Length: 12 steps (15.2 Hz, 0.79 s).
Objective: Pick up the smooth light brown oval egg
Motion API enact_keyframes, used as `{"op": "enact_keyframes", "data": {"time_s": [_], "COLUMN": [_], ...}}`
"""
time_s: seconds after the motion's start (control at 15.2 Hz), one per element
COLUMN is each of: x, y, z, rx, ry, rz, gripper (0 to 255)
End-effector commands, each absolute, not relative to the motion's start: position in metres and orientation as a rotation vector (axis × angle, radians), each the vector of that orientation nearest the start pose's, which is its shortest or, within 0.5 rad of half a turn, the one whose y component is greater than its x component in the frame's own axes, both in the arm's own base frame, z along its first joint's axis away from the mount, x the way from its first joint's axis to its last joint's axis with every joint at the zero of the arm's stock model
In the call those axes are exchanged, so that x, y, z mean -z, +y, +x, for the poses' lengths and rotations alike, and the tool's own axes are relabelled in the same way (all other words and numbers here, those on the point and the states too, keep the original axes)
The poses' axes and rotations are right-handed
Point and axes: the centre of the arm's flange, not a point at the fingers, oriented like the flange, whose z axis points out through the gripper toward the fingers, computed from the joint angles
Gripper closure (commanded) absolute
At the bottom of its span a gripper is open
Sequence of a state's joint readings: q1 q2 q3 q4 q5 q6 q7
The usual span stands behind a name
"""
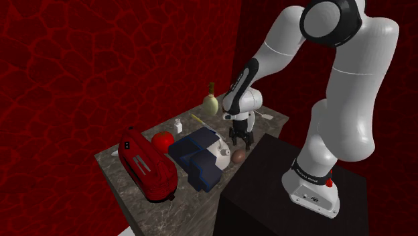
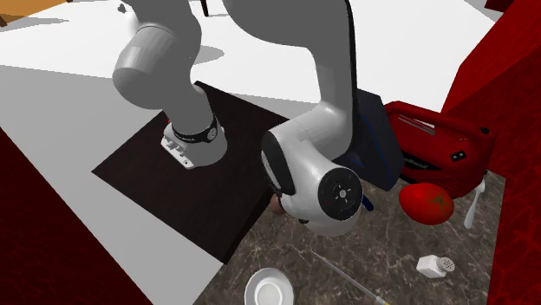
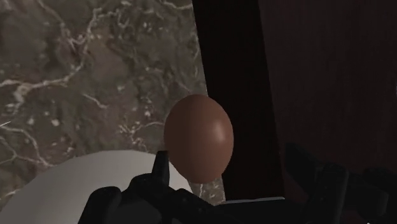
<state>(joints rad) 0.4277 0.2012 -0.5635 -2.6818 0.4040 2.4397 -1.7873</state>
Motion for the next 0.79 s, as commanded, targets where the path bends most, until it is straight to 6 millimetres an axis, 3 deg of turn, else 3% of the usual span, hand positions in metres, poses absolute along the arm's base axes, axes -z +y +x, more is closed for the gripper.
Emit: {"op": "enact_keyframes", "data": {"time_s": [0.0,0.46,0.53,0.73], "x": [-0.139,-0.109,-0.109,-0.109], "y": [-0.061,-0.061,-0.060,-0.060], "z": [0.359,0.359,0.359,0.359], "rx": [-0.203,-0.203,-0.202,-0.202], "ry": [-1.677,-1.677,-1.677,-1.677], "rz": [-2.197,-2.197,-2.197,-2.197], "gripper": [0,0,255,255]}}
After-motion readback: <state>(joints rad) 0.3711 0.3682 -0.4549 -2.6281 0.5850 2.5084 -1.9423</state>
